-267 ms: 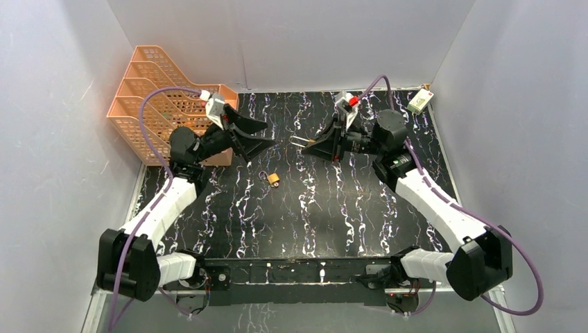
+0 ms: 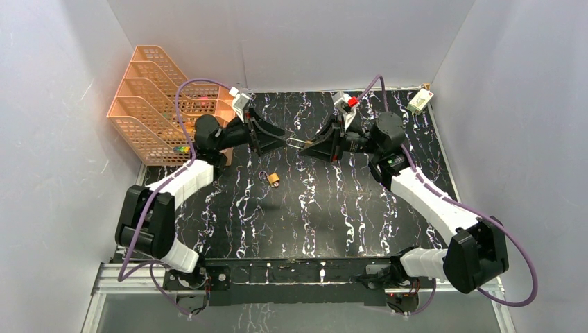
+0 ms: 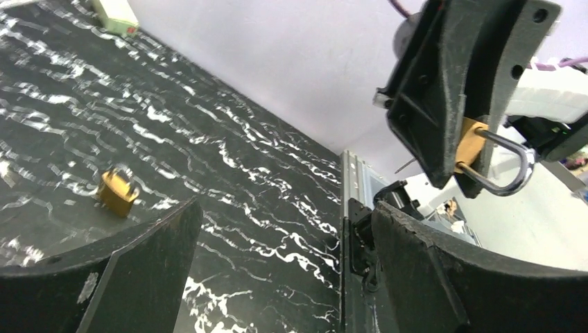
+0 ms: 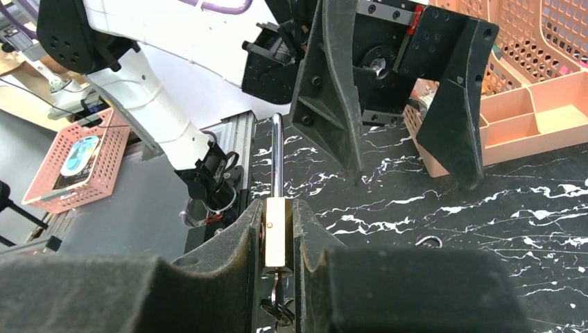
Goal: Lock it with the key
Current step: Lock the lock.
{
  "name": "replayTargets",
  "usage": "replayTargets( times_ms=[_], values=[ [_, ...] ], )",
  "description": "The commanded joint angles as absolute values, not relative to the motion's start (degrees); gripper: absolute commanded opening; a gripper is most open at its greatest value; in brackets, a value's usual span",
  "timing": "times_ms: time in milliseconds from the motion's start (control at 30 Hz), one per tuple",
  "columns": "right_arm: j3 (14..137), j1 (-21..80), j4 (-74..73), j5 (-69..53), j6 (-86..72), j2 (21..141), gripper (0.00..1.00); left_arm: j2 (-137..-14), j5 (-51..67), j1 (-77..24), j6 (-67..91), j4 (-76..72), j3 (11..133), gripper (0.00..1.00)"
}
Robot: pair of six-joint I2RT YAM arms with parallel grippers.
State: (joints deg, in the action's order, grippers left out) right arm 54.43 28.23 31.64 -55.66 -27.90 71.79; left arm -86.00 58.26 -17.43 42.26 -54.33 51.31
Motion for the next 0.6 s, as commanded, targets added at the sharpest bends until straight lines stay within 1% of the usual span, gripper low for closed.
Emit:
replayTargets(
  times_ms=[0, 433, 500, 567],
  values=[
    [55.0, 27.9, 37.9, -56.4, -28.6, 72.2, 0.00, -85.6, 62.8, -19.0, 48.1, -68.3, 53.5, 0.90],
    [55.8, 26.9, 39.4, -55.6, -30.0, 74.5, 0.00, -81.2, 65.7, -18.9, 47.4, -71.4, 51.7, 0.89],
    [55.9, 26.9, 39.8, -55.8, -30.6, 75.0, 0.00, -81.9, 65.7, -18.9, 48.0, -71.4, 52.1, 0.88],
    [56.0, 26.9, 39.8, -55.9, -30.5, 75.5, 0.00, -82.7, 65.9, -18.9, 48.4, -71.5, 52.4, 0.84]
  ],
)
